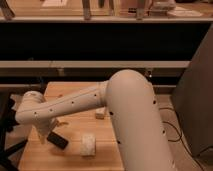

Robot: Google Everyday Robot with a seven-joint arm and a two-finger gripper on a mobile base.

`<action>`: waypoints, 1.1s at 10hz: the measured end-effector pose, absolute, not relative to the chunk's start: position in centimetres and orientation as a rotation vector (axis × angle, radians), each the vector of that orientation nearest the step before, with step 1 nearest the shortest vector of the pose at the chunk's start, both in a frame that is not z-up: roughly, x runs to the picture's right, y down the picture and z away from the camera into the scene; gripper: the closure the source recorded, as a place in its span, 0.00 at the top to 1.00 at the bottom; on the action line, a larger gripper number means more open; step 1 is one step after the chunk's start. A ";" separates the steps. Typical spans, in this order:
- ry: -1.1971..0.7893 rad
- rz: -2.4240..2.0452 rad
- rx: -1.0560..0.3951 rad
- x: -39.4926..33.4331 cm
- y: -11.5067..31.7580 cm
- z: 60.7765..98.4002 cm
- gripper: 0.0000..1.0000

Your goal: Place the eraser in the ceramic cup

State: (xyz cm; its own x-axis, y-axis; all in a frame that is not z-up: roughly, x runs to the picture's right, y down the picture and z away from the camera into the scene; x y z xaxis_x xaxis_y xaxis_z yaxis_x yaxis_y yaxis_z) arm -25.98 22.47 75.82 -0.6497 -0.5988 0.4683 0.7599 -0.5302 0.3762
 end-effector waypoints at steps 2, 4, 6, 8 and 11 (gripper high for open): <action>-0.748 -2.190 -0.354 -26.3 23.9 77.3 0.80; -0.757 -2.192 -0.368 -26.2 25.2 78.7 0.80; -0.763 -2.202 -0.375 -26.4 26.1 78.3 0.80; -0.762 -2.184 -0.359 -26.0 26.0 77.9 0.79; -0.768 -2.181 -0.371 -25.4 26.2 78.3 0.53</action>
State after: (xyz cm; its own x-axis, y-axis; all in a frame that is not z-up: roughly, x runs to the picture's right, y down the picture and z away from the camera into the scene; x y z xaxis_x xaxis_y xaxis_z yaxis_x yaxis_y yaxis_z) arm -25.44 26.19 78.33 -0.6540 -0.5801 0.4855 0.7563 -0.5140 0.4047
